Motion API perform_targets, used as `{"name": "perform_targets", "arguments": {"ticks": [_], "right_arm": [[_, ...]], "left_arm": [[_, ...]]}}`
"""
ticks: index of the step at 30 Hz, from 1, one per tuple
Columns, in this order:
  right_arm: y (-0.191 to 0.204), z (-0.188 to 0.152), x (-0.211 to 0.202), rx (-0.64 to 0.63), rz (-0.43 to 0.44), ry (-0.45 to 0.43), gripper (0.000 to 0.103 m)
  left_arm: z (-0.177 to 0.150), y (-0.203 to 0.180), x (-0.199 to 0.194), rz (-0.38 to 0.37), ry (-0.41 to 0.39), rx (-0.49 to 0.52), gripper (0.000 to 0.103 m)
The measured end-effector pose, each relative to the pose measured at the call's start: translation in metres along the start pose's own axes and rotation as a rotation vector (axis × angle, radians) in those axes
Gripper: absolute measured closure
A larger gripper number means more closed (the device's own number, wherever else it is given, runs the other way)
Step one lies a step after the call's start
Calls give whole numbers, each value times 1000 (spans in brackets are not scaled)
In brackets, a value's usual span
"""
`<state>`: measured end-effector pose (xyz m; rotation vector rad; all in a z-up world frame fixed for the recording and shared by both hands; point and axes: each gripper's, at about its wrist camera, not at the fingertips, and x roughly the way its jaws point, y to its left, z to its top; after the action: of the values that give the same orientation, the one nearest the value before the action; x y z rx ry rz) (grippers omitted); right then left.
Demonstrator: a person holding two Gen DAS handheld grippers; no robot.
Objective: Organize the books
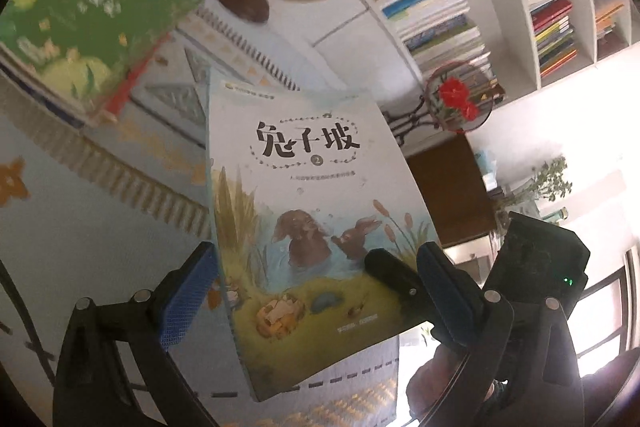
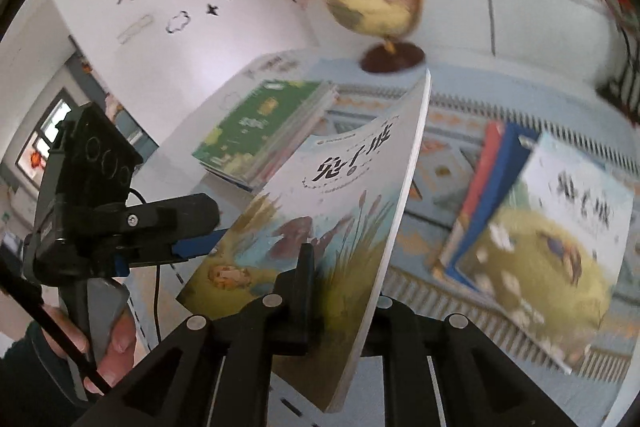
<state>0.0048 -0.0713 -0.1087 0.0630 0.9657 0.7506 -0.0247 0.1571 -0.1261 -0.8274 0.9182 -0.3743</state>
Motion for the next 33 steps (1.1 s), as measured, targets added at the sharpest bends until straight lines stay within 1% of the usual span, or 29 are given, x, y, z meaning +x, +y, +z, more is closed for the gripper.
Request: {"name": "perform_targets", "arguments": {"ticks": [2,4,7,9,11,13,17,22,26,27,28,29,30,31,32,33], "right_arm": [[17,14,0,-39,2,-31,91],[35,32,8,-65,15,-61,91],[64,62,34,-75,29,-100,91],[79,75,49,-62,33,-116,91],[92,86,75,-36,21,-121,91],[105,98,104,-23,16,-120,90],[121,119,149,10,5,-132,90],[124,137,190,62,-9,-111,90],[126,136,213,76,-47,-87,89],[125,135,216,85,-45,-75,86],[123,134,221,96,-40,-52,80],[122,132,230,106,-38,-3,77],[120,131,235,112,-38,27,71],[117,128,245,126,-31,89,66],[117,126,247,123,-24,95,65],[118,125,244,101,-33,88,55]], "left_arm": [[12,1,-16,0,-33,2,5],[31,7,-36,5,-75,4,5],[64,23,-62,15,-133,9,5],[86,35,-73,38,-152,19,5],[110,47,-80,66,-161,42,5],[135,63,-82,85,-162,43,5],[174,98,-83,78,-179,22,5],[201,129,-69,82,-160,-19,5],[210,151,-58,91,-148,-66,5],[210,154,-57,101,-145,-74,5],[209,158,-54,111,-138,-89,5],[207,161,-52,118,-130,-99,5],[205,162,-51,139,-127,-101,5],[203,163,-51,171,-125,-102,5],[202,164,-51,205,-123,-100,5],[199,164,-54,229,-129,-101,5]]}}
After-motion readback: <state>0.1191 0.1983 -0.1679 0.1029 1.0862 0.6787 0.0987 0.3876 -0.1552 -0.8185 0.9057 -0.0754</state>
